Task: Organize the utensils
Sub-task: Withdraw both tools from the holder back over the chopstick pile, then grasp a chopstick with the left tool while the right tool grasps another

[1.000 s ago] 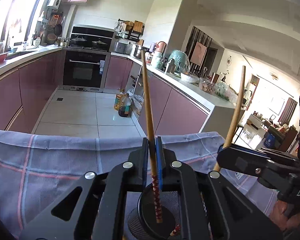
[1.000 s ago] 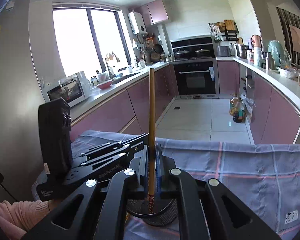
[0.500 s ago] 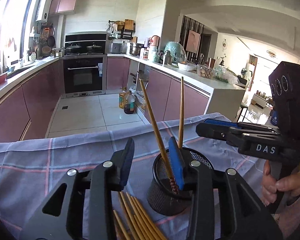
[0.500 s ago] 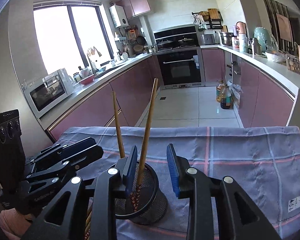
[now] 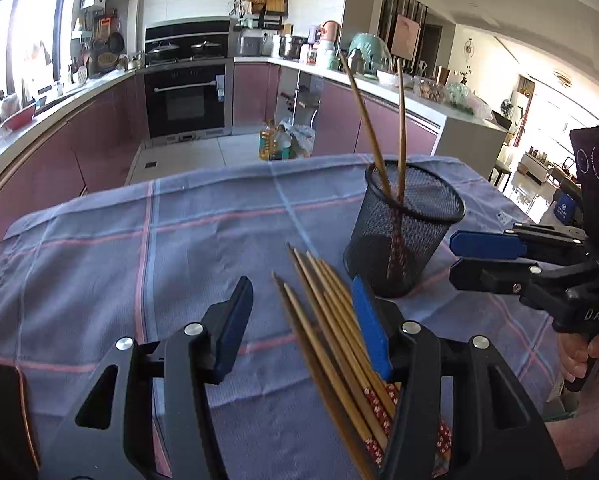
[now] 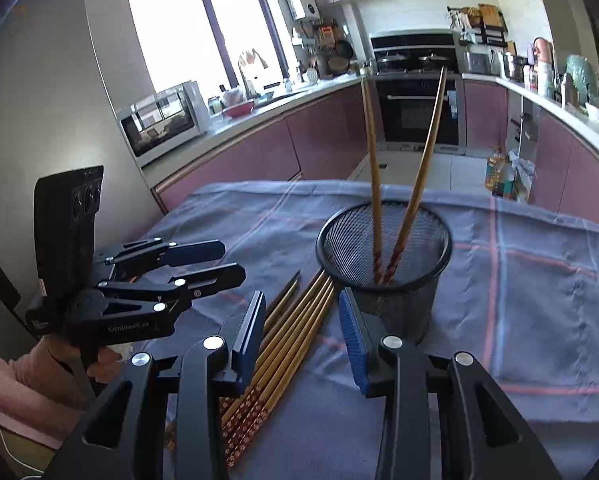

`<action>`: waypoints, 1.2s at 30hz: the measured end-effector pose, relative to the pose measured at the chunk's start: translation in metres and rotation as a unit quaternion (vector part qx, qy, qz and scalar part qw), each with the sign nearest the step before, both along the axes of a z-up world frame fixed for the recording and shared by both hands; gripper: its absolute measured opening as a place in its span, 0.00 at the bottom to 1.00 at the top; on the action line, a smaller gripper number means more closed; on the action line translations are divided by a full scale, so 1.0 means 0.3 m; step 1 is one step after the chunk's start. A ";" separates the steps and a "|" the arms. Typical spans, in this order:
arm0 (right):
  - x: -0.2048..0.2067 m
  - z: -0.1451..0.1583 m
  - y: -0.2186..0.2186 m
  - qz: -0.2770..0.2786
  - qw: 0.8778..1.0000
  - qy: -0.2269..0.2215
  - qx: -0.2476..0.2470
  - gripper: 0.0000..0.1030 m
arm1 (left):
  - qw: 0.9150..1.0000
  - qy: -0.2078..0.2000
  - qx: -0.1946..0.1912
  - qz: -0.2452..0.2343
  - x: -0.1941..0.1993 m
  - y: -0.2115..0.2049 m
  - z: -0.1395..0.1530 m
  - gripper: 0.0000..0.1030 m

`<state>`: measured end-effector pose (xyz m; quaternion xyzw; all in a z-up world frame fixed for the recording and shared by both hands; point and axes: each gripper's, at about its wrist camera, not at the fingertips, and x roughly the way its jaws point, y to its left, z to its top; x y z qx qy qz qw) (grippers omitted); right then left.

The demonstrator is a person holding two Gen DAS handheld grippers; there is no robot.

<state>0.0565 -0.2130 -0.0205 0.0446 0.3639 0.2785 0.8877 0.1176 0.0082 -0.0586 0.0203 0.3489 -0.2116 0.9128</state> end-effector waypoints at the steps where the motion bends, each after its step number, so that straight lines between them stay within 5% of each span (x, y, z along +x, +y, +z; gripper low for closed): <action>1: 0.002 -0.022 0.015 0.002 1.000 0.011 -0.003 0.35 | 1.000 0.008 0.002 0.001 -0.009 0.002 -0.024 0.50; 11: 0.022 -0.144 0.079 -0.015 0.997 0.067 -0.037 0.34 | 0.998 0.060 0.034 -0.012 -0.073 -0.043 -0.148 0.47; 36: 0.049 -0.159 0.102 -0.041 0.993 0.066 -0.085 0.28 | 0.995 0.085 0.046 -0.027 -0.057 -0.068 -0.184 0.35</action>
